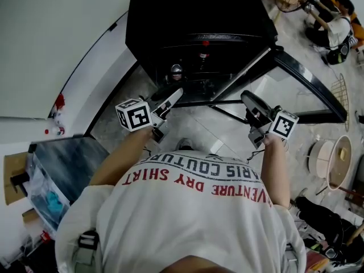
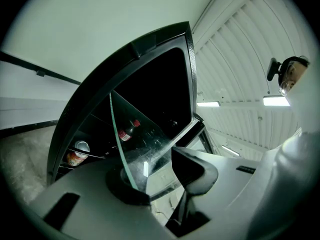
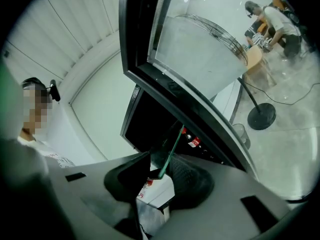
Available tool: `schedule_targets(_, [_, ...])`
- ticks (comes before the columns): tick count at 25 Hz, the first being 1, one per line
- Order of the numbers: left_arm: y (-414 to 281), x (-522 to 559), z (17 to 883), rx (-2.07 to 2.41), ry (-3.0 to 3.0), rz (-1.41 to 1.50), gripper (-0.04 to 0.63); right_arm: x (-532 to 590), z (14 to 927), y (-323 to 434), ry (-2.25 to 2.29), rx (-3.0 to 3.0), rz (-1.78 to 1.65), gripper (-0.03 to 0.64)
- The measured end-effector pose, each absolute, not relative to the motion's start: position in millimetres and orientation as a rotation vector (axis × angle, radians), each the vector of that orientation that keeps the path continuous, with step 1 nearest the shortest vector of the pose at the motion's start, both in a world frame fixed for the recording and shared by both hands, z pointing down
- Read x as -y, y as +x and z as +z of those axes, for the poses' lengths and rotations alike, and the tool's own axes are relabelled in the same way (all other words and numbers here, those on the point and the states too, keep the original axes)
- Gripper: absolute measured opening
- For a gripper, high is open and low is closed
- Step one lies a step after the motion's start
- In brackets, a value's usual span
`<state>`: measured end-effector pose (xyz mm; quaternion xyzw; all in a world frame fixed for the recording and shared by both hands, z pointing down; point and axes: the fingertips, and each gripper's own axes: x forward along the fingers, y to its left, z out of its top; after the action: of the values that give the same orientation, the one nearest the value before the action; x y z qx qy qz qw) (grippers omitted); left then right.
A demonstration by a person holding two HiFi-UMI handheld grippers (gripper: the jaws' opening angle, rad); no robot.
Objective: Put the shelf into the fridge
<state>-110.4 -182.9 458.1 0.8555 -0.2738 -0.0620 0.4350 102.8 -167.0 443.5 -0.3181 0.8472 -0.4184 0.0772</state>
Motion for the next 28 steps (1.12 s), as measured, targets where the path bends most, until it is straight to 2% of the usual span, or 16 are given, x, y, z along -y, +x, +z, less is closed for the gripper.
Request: schedule_targets(28, [-122, 224, 465, 0.754, 2.057, -0.181, 0.115, 208, 461, 91, -1.064, -2.386, -1.235, 0.107])
